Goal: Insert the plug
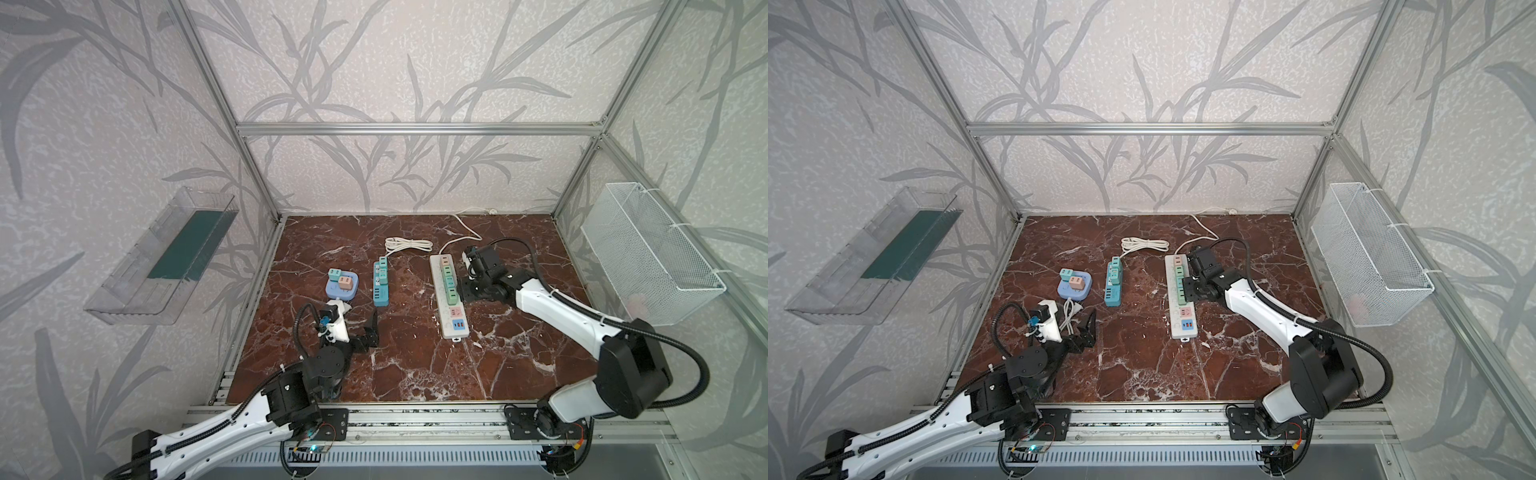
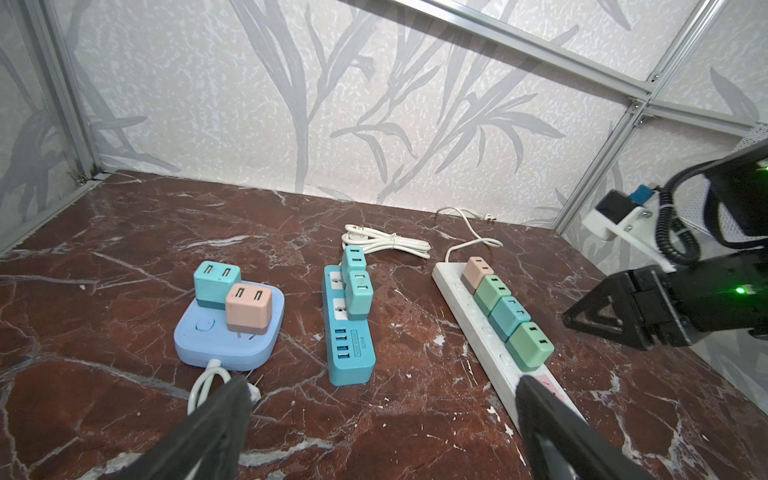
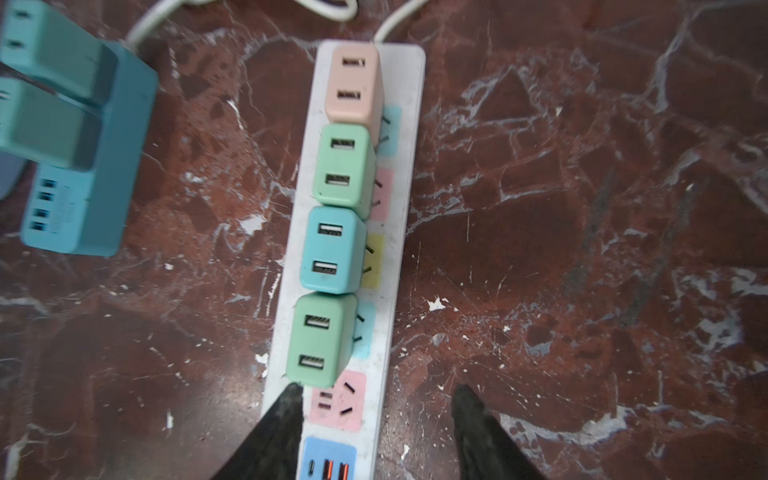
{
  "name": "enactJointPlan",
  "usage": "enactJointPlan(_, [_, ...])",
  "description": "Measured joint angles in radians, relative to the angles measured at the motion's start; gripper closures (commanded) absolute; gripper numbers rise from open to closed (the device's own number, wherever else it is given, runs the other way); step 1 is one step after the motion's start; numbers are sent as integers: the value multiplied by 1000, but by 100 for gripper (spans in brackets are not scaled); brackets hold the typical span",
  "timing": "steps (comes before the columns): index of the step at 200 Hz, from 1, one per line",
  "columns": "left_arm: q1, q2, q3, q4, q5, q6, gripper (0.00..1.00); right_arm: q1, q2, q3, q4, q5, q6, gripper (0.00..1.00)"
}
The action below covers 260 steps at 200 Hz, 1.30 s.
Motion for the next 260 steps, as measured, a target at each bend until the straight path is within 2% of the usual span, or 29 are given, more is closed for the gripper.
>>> enactJointPlan(21, [0,18,67,-63,-34,23,1,0,-137,-44,33,-8,-8,28])
enactJointPlan(29, [0,41,99,-97,-55,27,1,0,-187,-68,40,-7,-8,17])
enactJointPlan(37, [0,69,131,-133,-85,31,1,0,-227,-90,42,-6,-16,0])
enactJointPlan(55, [0,121,161,-161,-175,53,1,2,-302,-136,29,5,-30,1])
enactJointPlan(69, [1,143,130,-122,-254,130,1,8,-354,-181,27,38,-24,1])
enactJointPlan(88, [27,138,-14,90,-340,320,1,13,-412,-241,12,74,-36,1])
enactJointPlan(100, [82,115,-125,219,-341,430,1,13,-431,-259,-7,116,-37,1])
enactJointPlan(110, [149,91,-189,270,-331,476,1,13,-440,-267,-9,144,-45,1])
enactJointPlan(140, [403,6,-239,336,-222,507,1,13,-459,-293,17,203,-77,1])
enactJointPlan(160, [550,58,-266,465,-115,499,1,13,-465,-324,66,227,-114,1])
enactJointPlan(176, [679,193,-276,504,-8,460,1,13,-473,-361,113,256,-150,1])
enactJointPlan(199, [845,465,-251,571,140,416,1,4,-496,-427,208,302,-208,1])
enactJointPlan(226, [929,729,-180,699,284,413,1,-31,-523,-508,327,341,-263,1])
enactJointPlan(260, [1017,874,-110,821,430,388,1,-106,-528,-557,422,344,-278,1])
